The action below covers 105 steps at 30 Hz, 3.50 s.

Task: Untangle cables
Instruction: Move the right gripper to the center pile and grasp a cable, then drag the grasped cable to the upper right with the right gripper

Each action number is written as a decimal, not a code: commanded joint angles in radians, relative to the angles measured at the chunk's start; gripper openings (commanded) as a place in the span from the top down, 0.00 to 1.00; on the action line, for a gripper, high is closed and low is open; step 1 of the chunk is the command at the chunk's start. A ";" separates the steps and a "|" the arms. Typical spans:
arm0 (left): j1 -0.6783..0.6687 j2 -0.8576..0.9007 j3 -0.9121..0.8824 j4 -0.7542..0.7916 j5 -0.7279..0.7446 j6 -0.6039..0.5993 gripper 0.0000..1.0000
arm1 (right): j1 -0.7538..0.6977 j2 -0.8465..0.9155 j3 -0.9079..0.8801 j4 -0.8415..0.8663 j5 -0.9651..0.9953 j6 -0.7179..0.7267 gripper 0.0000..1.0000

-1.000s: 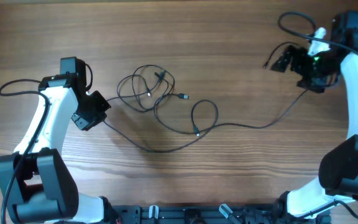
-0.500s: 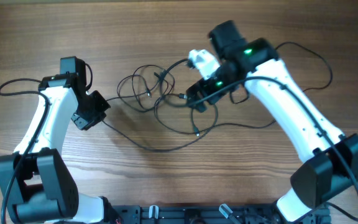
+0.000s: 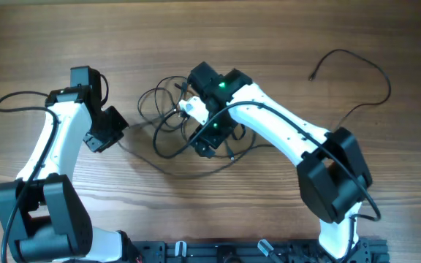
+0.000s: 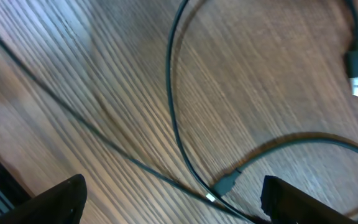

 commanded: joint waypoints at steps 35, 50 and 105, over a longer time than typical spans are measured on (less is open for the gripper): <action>-0.002 0.006 0.002 0.003 -0.018 -0.010 0.92 | 0.105 0.126 -0.180 0.251 0.147 0.223 0.67; -0.002 0.006 0.002 0.002 -0.017 -0.010 0.92 | -0.088 -0.086 -0.055 0.103 0.195 0.400 0.96; -0.002 0.006 0.002 -0.013 -0.017 -0.010 0.92 | -1.088 -0.135 -0.039 0.346 0.163 0.660 0.16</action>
